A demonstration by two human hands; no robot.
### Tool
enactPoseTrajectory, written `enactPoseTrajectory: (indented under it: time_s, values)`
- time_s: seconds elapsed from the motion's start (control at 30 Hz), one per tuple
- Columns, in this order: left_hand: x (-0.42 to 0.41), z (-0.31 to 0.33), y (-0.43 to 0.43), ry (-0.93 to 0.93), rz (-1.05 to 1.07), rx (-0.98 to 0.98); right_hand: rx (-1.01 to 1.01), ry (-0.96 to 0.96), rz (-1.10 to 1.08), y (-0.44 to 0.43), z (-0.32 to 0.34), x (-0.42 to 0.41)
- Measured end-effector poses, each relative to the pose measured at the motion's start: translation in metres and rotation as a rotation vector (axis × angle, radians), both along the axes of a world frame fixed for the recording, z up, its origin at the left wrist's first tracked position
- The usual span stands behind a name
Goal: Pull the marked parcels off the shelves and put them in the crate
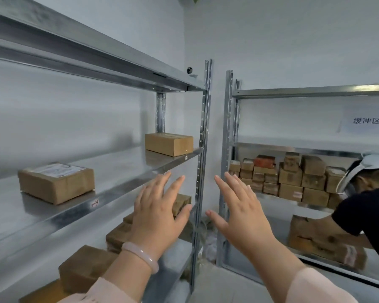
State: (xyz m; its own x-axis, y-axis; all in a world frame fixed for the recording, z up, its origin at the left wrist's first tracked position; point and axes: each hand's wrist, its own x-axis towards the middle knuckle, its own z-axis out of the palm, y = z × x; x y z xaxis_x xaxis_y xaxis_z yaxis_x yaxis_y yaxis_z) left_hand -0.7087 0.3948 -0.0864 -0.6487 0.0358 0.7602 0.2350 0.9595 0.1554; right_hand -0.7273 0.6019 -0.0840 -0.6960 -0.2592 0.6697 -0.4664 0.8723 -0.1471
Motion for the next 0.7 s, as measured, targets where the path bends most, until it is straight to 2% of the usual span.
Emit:
enactPoseTrajectory:
  time_s: [0.23, 0.33, 0.43, 0.7]
  values:
    - [-0.127, -0.007, 0.008, -0.051, 0.017, 0.026, 0.036, -0.009, 0.009, -0.002, -0.010, -0.133]
    - [-0.189, 0.011, 0.001, -0.023, 0.032, 0.043, 0.064, -0.012, 0.022, -0.009, 0.001, -0.196]
    - [-0.243, 0.029, -0.008, 0.006, 0.063, 0.082, 0.006, 0.016, 0.035, -0.011, 0.018, -0.250]
    - [-0.349, 0.031, -0.011, -0.136, 0.071, 0.070, -0.025, -0.091, 0.131, -0.026, 0.013, -0.379]
